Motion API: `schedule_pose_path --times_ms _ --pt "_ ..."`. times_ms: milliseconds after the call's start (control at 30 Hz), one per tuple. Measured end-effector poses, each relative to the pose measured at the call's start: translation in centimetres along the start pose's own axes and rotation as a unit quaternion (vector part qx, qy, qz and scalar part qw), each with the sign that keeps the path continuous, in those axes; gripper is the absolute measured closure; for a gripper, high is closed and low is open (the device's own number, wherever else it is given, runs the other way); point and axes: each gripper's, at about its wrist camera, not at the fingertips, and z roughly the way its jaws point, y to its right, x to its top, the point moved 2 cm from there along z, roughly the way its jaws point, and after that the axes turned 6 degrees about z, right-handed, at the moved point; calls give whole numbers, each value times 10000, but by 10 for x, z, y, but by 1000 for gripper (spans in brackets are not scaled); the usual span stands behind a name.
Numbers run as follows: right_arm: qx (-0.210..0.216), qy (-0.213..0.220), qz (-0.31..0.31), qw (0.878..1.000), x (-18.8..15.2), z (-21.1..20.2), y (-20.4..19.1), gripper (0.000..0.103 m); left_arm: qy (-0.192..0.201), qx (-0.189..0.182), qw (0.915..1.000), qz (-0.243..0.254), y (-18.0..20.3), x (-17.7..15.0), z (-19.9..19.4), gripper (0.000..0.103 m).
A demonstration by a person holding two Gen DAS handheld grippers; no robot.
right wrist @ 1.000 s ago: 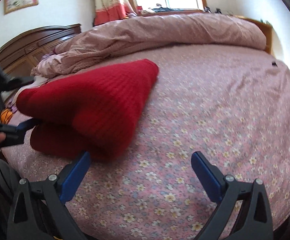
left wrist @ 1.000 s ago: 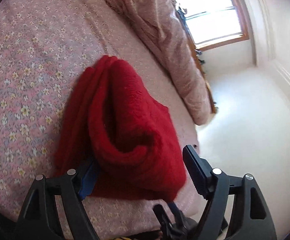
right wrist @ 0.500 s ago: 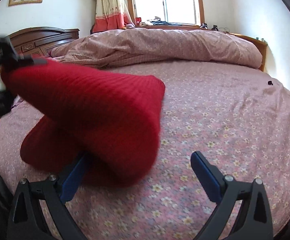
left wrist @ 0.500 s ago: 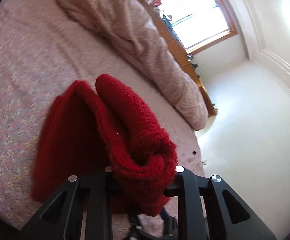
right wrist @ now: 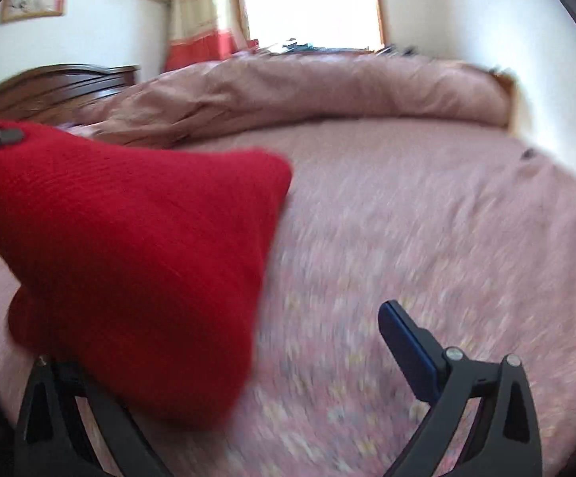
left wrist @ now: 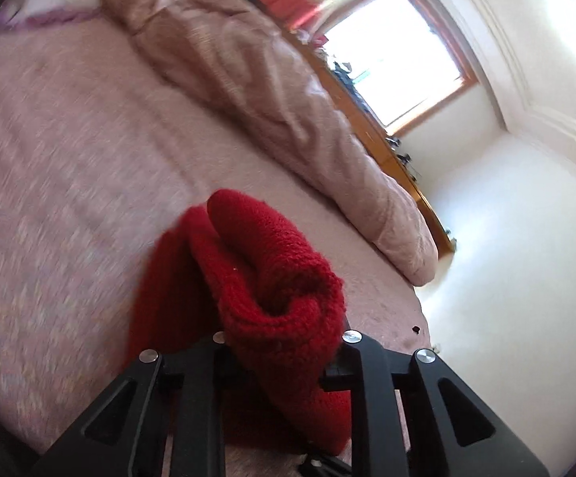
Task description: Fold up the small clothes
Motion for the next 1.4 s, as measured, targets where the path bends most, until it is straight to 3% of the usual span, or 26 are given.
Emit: schedule_pose_path --times_ms 133,267,367,433,500,533,567,633,667,767,833,933,1067,1233,1400 --pt "111 -34 85 9999 -3 -2 7 1 -176 385 9990 117 -28 -30 1 90" --pt "484 -481 436 9967 0 5 19 1 -394 508 9979 98 -41 -48 6 89" --pt "558 -789 186 9951 -5 -11 22 1 -416 559 9975 146 -40 -48 7 87" --pt "306 -759 -76 9966 -12 -26 33 1 -511 540 9970 218 -40 -46 11 85" --pt "-232 -759 -82 9968 -8 -33 52 3 -577 499 9967 265 -39 -40 13 83" --pt "-301 -761 29 9966 -3 -35 57 12 -608 444 9968 259 -38 -38 14 83" --pt "-180 -750 209 9968 5 -37 61 30 -656 399 9966 286 -37 -34 16 83" --pt "-2 -685 255 9973 26 -39 52 55 -733 423 9954 443 -33 -29 15 82" --pt "155 -618 208 9978 34 -41 42 59 -770 432 9948 500 -33 -28 13 81" --pt "1437 -459 77 9885 57 -49 5 69 -796 477 9932 700 -25 -29 5 81" --pt "1625 -347 -401 9853 65 -48 -26 82 -730 461 9937 709 -22 -29 -6 81" --pt "1469 -329 -880 9847 59 -36 -49 83 -583 441 9947 718 -17 -26 -24 80" --pt "1554 -1133 -761 9784 35 9 -58 84 -747 603 9879 1217 -9 -28 -19 80" --pt "1617 -1129 -784 9772 37 15 -56 86 -724 551 9907 1016 -17 -35 -29 80" --pt "1562 -1046 -770 9791 37 3 -56 86 -337 701 9916 1032 -17 -32 -57 80"
